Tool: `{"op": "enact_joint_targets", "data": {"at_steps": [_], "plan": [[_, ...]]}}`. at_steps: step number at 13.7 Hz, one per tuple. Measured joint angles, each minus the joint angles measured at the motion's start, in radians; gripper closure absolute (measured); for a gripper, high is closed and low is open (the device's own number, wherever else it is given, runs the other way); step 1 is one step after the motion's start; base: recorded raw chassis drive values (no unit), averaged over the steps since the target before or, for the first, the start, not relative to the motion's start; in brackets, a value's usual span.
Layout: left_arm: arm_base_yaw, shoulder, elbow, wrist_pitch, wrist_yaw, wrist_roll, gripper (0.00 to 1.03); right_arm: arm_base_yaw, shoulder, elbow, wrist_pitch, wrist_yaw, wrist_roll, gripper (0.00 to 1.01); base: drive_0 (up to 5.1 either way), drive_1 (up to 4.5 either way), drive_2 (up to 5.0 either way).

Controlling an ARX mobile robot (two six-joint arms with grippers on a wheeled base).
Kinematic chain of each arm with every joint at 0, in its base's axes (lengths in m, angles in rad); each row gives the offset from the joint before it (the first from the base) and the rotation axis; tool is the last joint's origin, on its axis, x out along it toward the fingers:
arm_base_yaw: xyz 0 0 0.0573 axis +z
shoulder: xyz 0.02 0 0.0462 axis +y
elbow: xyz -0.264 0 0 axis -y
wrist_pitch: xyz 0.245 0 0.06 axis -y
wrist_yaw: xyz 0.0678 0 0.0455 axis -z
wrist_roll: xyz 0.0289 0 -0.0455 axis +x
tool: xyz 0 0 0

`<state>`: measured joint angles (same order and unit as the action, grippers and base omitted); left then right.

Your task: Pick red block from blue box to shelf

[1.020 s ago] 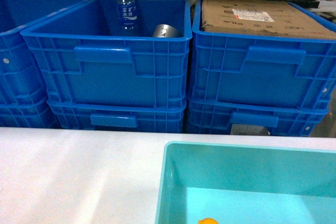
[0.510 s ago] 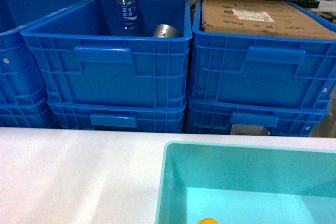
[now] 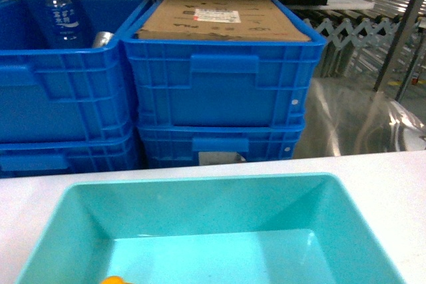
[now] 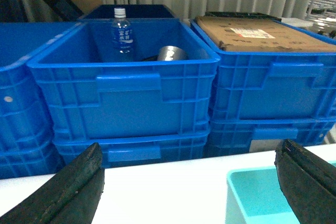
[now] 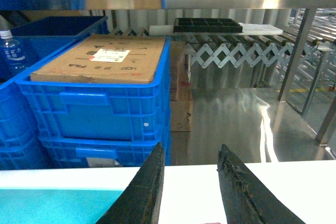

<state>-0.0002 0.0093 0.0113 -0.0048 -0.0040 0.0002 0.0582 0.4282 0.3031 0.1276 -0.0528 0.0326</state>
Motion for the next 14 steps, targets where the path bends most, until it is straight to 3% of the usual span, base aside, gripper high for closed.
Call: {"op": "enact_joint_targets", "data": {"at_steps": [14], "plan": [[0.0,0.0,0.0,0.001,0.003,0.0,0.05,0.0,-0.004,0.0,0.001,0.0,0.0,0.76,3.1,-3.74,-3.5]]}}
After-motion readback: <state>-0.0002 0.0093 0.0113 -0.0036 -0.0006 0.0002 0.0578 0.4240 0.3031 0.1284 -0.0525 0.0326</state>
